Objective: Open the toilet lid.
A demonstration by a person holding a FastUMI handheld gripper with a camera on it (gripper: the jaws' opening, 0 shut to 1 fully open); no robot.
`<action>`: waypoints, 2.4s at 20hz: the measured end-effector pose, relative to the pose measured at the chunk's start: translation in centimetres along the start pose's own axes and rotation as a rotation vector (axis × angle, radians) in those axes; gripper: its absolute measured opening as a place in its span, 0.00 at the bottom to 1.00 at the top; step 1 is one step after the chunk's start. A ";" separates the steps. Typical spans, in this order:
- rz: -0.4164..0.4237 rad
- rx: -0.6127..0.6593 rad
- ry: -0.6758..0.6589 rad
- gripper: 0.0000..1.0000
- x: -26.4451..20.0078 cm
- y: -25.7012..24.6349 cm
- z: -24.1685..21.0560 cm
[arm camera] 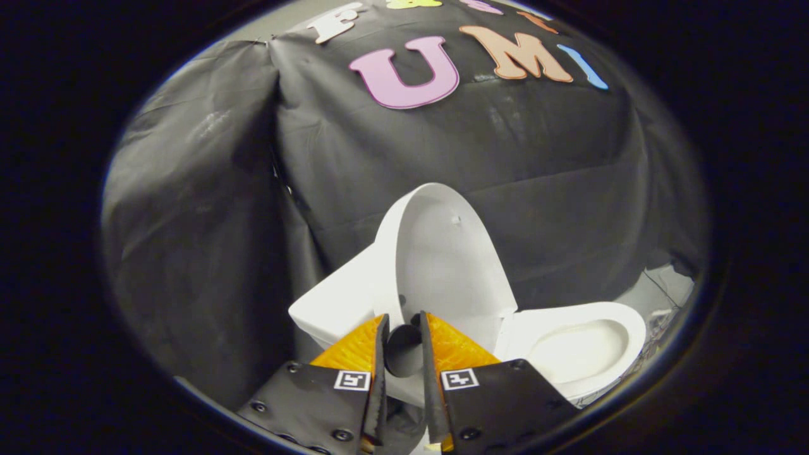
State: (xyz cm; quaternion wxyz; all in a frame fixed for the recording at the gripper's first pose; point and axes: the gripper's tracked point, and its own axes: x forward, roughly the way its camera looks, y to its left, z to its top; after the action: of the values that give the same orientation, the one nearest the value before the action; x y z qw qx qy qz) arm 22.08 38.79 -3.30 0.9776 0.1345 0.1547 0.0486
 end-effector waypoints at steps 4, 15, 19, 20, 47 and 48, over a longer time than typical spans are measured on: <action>0.026 0.020 -0.008 0.45 1.1 0.6 0.0; 0.095 -0.057 -0.050 0.98 0.1 2.4 0.2; 0.083 -0.065 -0.063 0.98 -0.8 1.2 0.8; 0.084 -0.066 -0.063 0.98 -1.0 1.0 0.8; 0.027 -0.154 -0.184 0.98 -5.6 -6.4 3.7; 0.027 -0.149 -0.189 0.98 -5.8 -6.7 3.9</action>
State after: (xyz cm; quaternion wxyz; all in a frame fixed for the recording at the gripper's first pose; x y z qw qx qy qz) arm 18.18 30.61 0.04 0.9943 0.0678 0.0560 0.0602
